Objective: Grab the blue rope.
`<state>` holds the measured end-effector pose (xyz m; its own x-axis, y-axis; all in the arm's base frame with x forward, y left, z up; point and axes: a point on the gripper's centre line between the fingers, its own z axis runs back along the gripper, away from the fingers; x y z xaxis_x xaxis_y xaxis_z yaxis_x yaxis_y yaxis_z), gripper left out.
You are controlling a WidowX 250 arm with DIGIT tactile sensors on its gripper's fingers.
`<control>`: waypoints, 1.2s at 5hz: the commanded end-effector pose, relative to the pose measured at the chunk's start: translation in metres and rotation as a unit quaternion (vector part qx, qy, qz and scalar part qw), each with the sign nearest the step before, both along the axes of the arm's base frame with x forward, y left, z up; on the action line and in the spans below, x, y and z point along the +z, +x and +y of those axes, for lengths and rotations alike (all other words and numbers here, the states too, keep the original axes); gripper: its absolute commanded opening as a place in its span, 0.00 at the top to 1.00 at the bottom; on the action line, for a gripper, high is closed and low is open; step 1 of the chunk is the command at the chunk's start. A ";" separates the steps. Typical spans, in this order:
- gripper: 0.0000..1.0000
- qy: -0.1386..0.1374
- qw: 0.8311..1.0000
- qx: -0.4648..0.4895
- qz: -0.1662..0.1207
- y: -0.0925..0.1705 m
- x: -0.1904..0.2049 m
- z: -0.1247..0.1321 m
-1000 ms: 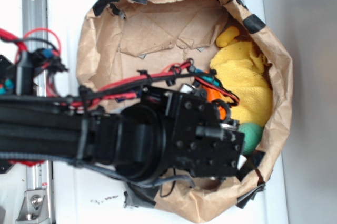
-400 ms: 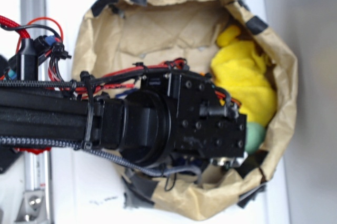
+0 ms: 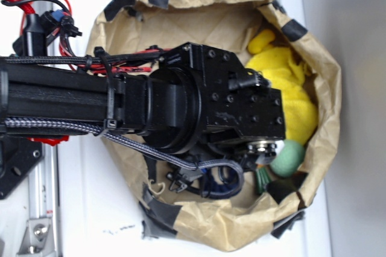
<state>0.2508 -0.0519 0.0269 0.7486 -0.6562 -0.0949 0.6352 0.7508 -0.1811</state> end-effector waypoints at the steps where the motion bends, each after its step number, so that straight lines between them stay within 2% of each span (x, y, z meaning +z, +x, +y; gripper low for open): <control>1: 1.00 0.117 0.952 0.253 -0.129 -0.028 0.060 0.039; 2: 1.00 0.139 0.908 0.360 -0.163 -0.042 0.107 0.073; 3: 1.00 0.139 0.891 0.397 -0.171 -0.043 0.127 0.080; 4: 1.00 0.129 0.887 0.409 -0.168 -0.039 0.132 0.082; 5: 1.00 0.105 0.884 0.420 -0.173 -0.031 0.143 0.084; 6: 1.00 0.086 0.882 0.431 -0.171 -0.017 0.153 0.074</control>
